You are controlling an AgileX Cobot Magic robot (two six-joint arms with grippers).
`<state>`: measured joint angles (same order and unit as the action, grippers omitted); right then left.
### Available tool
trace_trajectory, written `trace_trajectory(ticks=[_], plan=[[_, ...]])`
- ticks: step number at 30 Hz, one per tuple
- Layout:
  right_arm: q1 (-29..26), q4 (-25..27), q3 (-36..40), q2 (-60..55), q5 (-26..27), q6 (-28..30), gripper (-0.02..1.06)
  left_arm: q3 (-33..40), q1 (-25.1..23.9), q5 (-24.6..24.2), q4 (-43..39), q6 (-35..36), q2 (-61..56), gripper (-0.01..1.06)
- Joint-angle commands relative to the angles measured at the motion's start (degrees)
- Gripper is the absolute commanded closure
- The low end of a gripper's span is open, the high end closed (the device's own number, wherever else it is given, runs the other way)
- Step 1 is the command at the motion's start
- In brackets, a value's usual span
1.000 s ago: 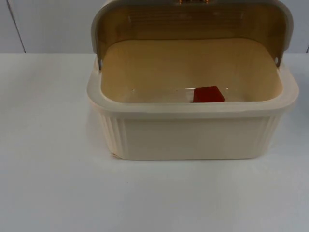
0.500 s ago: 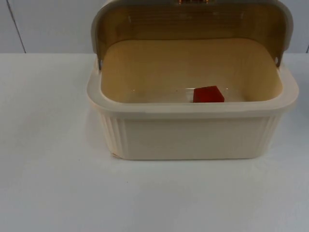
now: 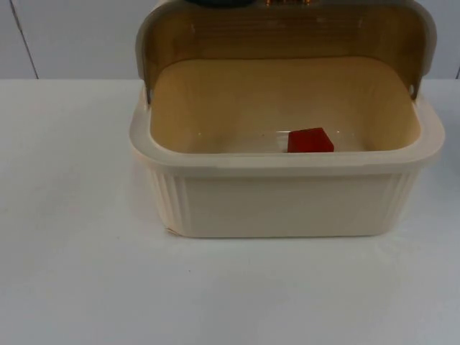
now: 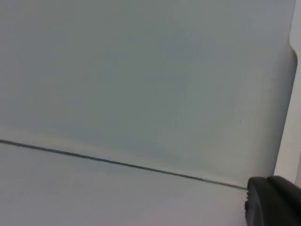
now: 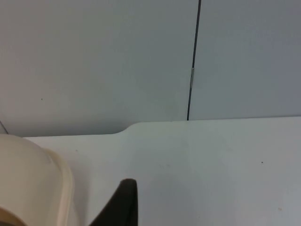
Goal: Open the box lid with the left hand, place the block into the box with the right hand, then close the box lid with the left hand.
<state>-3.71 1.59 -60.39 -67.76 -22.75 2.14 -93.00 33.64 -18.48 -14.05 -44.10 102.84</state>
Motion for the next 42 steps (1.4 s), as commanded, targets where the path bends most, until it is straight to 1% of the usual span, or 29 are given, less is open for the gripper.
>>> trace_trajectory(ticks=[1, 4, 6, 8, 9, 10, 11, 12, 13, 14, 15, 16, 17, 20, 32, 35, 40, 42], plan=[[0.2, -0.4, 0.1, 0.0, 0.1, -0.2, 0.0, -0.5, 0.3, 1.6, 3.1, 1.3, -0.1, 1.05], [0.2, -0.4, 0.1, 0.0, 0.1, -0.2, 0.0, -0.5, 0.3, 1.8, 3.8, 1.2, -0.1, 1.05], [0.2, -0.4, 0.1, 0.0, 0.1, -0.2, 0.0, -0.5, 0.3, 1.5, 6.5, 2.3, -0.1, 1.05], [0.2, -0.4, 0.1, 0.0, 0.1, -0.2, 0.0, -0.5, 0.3, -0.2, 9.4, 1.9, 0.6, 1.05], [0.2, -0.4, 0.1, 0.0, 0.1, -0.2, 0.0, -0.5, 0.3, -1.7, 10.7, -0.4, 1.1, 1.05], [0.2, -0.4, 0.1, 0.0, 0.1, -0.2, 0.0, -0.5, 0.3, -1.7, 10.7, -0.4, 1.1, 1.05], [0.2, -0.4, 0.1, 0.0, 0.1, -0.2, 0.0, -0.5, 0.3, -4.0, 14.1, -6.3, 1.5, 1.05], [0.2, -0.4, 0.1, 0.0, 0.1, -0.2, 0.0, -0.5, -0.4, -8.2, 24.3, -19.1, 2.5, 1.05], [0.2, -0.4, 0.1, 0.0, 0.1, -0.2, 0.0, -0.5, -1.1, -10.0, 31.6, -27.2, 2.9, 1.05], [0.2, -0.4, 0.1, 0.0, -0.2, -0.2, 0.0, -0.5, -2.0, -10.9, 39.7, -31.2, 3.2, 1.05], [0.2, -0.4, 0.1, 0.0, -0.2, -0.2, 0.0, -0.5, -2.0, -10.9, 39.7, -31.2, 3.2, 1.05], [0.2, -0.4, 0.1, 0.0, -0.3, -0.2, 0.0, -0.5, -2.6, -10.3, 44.2, -33.2, 3.3, 1.05], [0.2, -0.4, 0.1, 0.0, -0.3, -0.2, 0.0, -0.5, -3.0, -8.9, 44.9, -33.0, 3.4, 1.05], [0.2, -0.4, 0.1, 0.0, -0.4, -0.2, 0.0, -0.5, -3.0, -7.2, 41.8, -31.7, 3.5, 1.05], [0.2, -0.5, 0.1, 0.0, -0.4, -0.2, 0.0, -0.5, -3.0, -7.6, 42.2, -31.4, 6.2, 1.05], [0.2, -1.6, 0.1, 0.0, -0.6, -0.2, 0.0, -0.5, -3.0, -7.8, 42.1, -31.4, 6.8, 1.05], [0.2, -1.6, 0.1, 0.0, -0.6, -0.2, 0.0, -0.5, -3.0, -9.4, 42.0, -31.4, 7.0, 1.05], [0.2, -1.6, 0.1, 0.0, -0.6, -0.2, 0.0, -0.5, -3.0, -9.7, 40.8, -30.0, 7.0, 1.05]])
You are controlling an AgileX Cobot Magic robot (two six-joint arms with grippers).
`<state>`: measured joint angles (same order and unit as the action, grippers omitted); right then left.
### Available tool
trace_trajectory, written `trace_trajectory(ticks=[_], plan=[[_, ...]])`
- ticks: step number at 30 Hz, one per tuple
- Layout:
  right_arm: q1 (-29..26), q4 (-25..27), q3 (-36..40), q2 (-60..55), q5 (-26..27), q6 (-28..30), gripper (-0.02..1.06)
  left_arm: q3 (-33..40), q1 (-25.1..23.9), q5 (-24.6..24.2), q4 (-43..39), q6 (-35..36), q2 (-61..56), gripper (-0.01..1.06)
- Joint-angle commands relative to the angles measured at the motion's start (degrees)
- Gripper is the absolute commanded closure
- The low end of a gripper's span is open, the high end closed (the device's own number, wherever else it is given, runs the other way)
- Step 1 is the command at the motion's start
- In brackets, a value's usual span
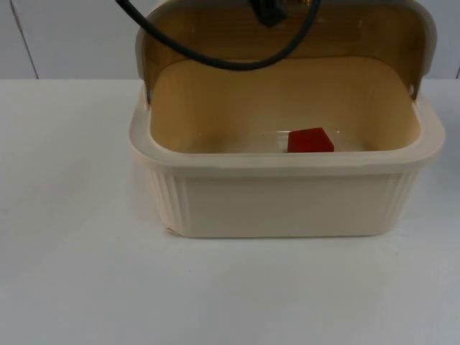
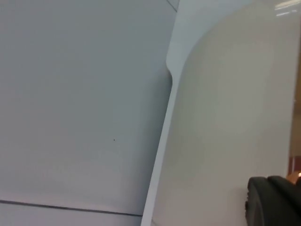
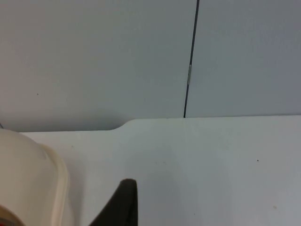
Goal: Open the box lid with the left hand, place the block into the box with the right hand, then close the box lid with the left hand.
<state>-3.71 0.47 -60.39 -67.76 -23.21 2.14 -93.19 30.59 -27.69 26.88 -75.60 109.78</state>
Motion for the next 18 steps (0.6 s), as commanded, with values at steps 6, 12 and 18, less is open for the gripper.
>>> trace_trajectory(ticks=[6, 12, 18], plan=[[0.2, -0.5, 0.1, 0.0, -0.1, -0.2, 0.0, -0.3, 0.1, -1.0, -4.5, 5.7, -0.2, 1.05], [0.2, -0.5, 0.1, 0.0, 0.2, -0.4, 0.0, -0.2, 1.4, -1.1, -12.3, 11.5, -0.8, 1.05], [0.2, -0.5, 0.1, 0.0, 0.3, -1.3, 0.0, -0.2, 2.8, -2.2, -12.5, 11.5, -0.8, 1.05]])
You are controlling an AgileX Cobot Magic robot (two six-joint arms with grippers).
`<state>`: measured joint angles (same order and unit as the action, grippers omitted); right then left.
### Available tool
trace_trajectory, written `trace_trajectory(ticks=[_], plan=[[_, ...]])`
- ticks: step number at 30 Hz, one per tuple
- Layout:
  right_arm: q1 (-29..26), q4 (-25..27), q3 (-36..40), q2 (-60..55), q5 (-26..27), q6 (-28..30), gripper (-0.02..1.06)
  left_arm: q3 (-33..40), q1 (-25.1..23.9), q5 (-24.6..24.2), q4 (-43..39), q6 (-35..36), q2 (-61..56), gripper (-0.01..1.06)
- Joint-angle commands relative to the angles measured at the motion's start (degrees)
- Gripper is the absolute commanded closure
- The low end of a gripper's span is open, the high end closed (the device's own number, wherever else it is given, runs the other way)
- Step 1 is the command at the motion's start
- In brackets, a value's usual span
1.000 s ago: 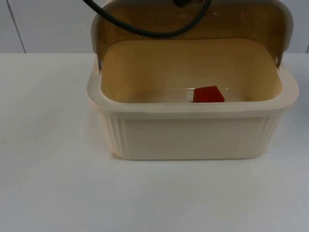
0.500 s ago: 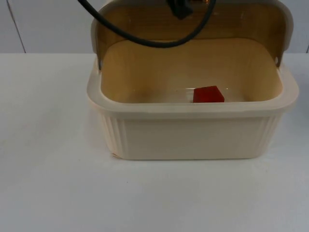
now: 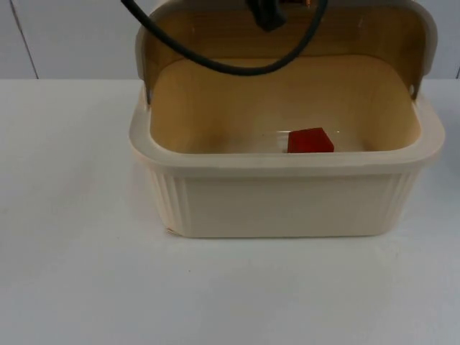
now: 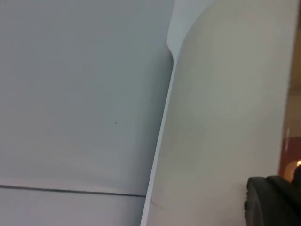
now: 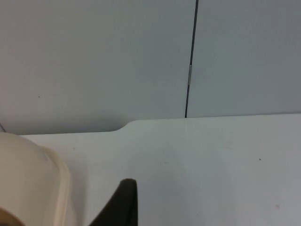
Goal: Open the box lid with the left hand, place the block into the box with the right hand, then close the box lid with the left hand.
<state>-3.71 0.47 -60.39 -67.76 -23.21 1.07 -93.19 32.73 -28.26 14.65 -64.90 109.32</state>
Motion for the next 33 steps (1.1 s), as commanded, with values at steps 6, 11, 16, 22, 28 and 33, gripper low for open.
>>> trace_trajectory(ticks=[6, 11, 16, 22, 28, 33], plan=[[0.2, -0.5, 0.1, 0.0, 0.3, -0.4, 0.0, 0.4, 2.8, -4.9, -1.9, 1.7, -0.4, 1.05], [0.2, -0.1, 0.1, 0.1, 0.1, -0.8, 0.0, 4.8, 4.8, -2.1, -10.5, 8.7, -2.0, 1.05], [0.2, -0.1, 0.1, 0.9, 0.1, -1.1, 0.0, 12.3, 6.6, 2.7, -16.7, 14.1, -5.2, 1.05], [0.2, 0.0, 0.1, 2.1, -0.4, -1.1, 0.0, 20.4, 7.8, 7.8, -22.8, 21.5, -7.0, 1.05], [0.2, -0.5, 0.1, 3.3, -1.1, -1.1, 0.0, 26.4, 9.3, 10.9, -28.1, 28.7, -8.2, 1.05], [0.2, -0.5, 0.1, 3.4, -1.2, -1.1, 0.0, 29.0, 10.7, 11.6, -28.6, 31.3, -9.8, 1.05]])
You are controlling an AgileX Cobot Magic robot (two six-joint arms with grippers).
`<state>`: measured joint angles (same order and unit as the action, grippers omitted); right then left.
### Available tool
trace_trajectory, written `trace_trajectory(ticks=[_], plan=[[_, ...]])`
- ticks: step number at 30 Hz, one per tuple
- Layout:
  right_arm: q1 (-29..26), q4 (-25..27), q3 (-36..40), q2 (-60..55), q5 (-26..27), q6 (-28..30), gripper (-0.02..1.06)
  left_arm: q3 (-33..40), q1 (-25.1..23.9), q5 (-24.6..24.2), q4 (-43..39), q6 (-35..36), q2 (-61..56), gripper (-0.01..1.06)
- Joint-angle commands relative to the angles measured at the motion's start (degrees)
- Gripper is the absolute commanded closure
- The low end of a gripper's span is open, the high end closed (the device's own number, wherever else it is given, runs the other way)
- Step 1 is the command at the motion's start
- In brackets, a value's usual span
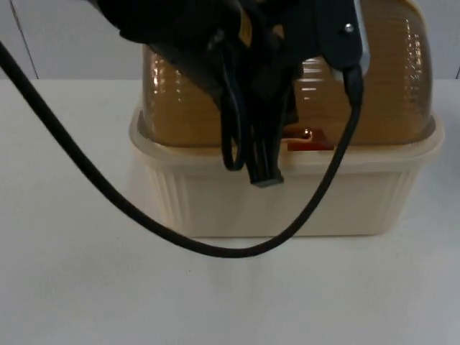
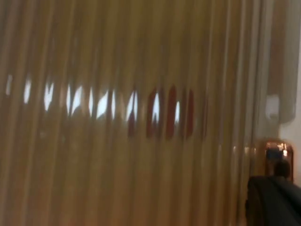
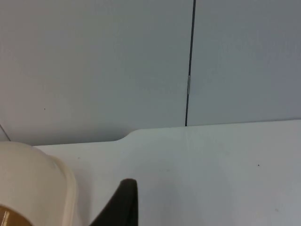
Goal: Open the box lid with the left hand, place the block into the box with the right hand, then close the box lid with the left hand.
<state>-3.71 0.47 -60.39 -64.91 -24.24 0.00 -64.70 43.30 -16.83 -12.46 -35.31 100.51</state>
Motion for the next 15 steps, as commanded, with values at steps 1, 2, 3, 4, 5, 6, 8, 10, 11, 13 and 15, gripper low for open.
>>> trace_trajectory(ticks=[1, 2, 3, 4, 5, 6, 8, 10, 11, 13, 15], plan=[[0.2, -0.1, 0.1, 0.6, -0.2, -0.5, 0.0, 0.6, 0.2, -0.8, -1.5, 2.1, -1.0, 1.05], [0.2, -0.5, 0.1, 0.6, -0.2, -0.5, 0.0, 0.6, 0.8, -1.4, -1.3, 2.4, -1.3, 1.05], [0.2, -0.5, 0.1, 0.6, -0.2, -0.5, 0.0, 0.6, 0.8, -1.4, -1.3, 2.4, -1.3, 1.05], [0.2, -0.5, 0.1, 0.6, -0.2, -0.5, 0.0, 0.6, 1.4, -2.1, -1.2, 2.9, -1.9, 1.05], [0.2, -0.5, 0.1, 0.6, -0.2, -0.5, 0.0, 0.6, 1.8, -2.6, -0.9, 3.3, -2.7, 1.05], [0.2, -0.5, 0.1, 0.6, -0.1, -0.5, 0.0, 0.6, 2.3, -3.1, 0.3, 3.3, -3.8, 1.05], [0.2, -0.5, 0.1, 0.6, 0.2, -0.5, 0.0, 0.6, 2.8, -4.0, 4.3, 3.3, -6.0, 1.05], [0.2, -0.5, 0.1, 0.6, 0.2, -0.5, 0.0, 0.6, 2.9, -4.8, 6.3, 3.3, -7.3, 1.05], [0.2, -0.5, 0.1, 0.6, 0.3, -0.5, 0.0, 0.6, 2.9, -5.2, 8.3, 3.3, -8.4, 1.05], [0.2, -0.5, 0.1, 0.6, 0.7, -0.5, 0.0, 0.6, 2.3, -5.9, 10.9, 3.3, -12.3, 1.05], [0.2, -0.5, 0.1, 0.6, 0.9, -0.5, 0.0, 0.4, 1.8, -5.9, 11.0, 3.3, -14.0, 1.05]])
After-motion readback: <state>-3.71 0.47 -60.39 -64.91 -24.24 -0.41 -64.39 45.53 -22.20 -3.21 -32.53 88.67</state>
